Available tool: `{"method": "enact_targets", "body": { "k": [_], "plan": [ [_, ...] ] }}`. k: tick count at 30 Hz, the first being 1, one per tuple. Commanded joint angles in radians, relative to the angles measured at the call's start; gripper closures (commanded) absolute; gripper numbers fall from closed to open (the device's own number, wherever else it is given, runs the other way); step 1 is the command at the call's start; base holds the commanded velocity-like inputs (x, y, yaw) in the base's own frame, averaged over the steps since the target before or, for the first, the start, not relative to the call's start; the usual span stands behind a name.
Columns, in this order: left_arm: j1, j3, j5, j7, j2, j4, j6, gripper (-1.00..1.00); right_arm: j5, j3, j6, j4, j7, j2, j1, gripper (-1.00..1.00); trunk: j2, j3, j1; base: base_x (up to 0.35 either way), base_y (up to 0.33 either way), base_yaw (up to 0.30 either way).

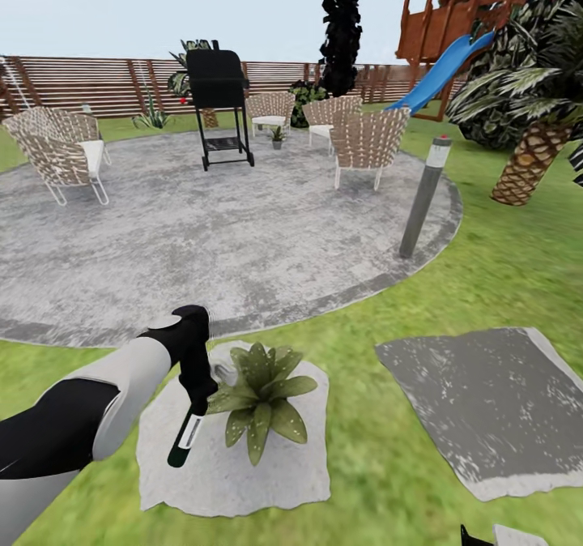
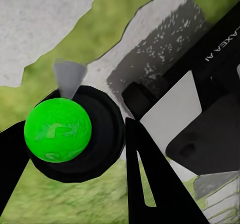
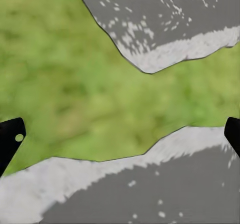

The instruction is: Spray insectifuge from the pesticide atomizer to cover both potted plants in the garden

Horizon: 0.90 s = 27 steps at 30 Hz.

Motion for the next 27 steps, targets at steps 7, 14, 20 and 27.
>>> {"method": "enact_targets", "body": {
  "k": [7,14,20,27],
  "plan": [
    [-0.001,0.001,-0.014,-0.009,0.000,-0.003,0.014,1.00,0.011,-0.007,-0.004,0.001,0.000,0.000,-0.001,-1.00,0.000,-0.001,0.000,0.074,-0.126,0.235],
    [-0.002,0.001,-0.014,-0.009,0.000,-0.005,0.019,1.00,0.011,-0.007,-0.004,0.001,0.001,0.000,-0.001,-1.00,0.000,-0.001,0.000,0.039,-0.263,0.012],
    [-0.002,0.001,-0.014,-0.009,-0.001,-0.005,0.020,1.00,0.011,-0.007,-0.004,0.002,0.001,0.001,-0.001,-1.00,0.000,-0.001,0.000,-0.049,-0.272,0.168],
    [-0.002,-0.002,-0.014,-0.009,-0.002,-0.005,0.021,1.00,0.011,-0.007,-0.004,0.002,0.001,0.001,-0.001,-1.00,0.000,-0.001,0.000,-0.013,-0.278,0.275]
  ]
}}
